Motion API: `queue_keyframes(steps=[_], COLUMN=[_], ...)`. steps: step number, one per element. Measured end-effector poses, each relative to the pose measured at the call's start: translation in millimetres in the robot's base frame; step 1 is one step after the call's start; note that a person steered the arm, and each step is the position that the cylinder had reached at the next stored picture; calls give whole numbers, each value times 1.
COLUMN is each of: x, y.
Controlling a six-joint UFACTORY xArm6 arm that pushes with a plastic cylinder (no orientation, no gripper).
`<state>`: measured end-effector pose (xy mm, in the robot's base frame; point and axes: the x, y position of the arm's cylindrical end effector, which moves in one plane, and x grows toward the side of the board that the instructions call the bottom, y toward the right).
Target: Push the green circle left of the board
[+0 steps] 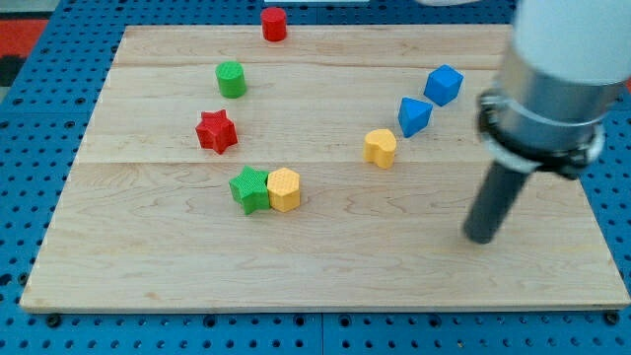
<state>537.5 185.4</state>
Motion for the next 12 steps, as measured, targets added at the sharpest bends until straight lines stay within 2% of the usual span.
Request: queue_keyframes(steps=[2, 4, 6, 7, 9, 10, 12], x=[-50, -59, -185, -243, -259, -292, -297], y=[111, 159, 151, 128, -26, -33, -205])
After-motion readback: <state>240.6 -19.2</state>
